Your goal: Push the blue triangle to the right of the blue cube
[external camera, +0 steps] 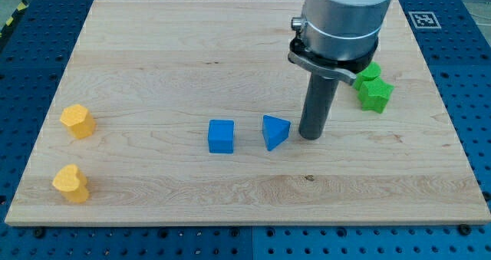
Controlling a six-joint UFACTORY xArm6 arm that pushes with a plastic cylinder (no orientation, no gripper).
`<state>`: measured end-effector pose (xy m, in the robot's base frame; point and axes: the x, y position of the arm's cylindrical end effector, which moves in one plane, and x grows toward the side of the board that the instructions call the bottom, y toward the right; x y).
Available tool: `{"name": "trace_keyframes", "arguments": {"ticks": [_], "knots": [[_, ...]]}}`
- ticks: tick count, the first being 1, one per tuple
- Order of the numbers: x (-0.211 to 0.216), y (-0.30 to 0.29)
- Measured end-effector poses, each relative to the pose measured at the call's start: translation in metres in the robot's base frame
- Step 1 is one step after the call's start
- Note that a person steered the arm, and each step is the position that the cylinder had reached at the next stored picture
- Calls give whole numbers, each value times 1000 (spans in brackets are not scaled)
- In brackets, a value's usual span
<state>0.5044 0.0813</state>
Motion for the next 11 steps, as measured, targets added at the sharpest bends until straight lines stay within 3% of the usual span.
{"name": "trace_keyframes", "arguments": {"ticks": [3,5,6,11], "knots": [[12,-25],[13,-8],[-8,1],[-6,-44]]}}
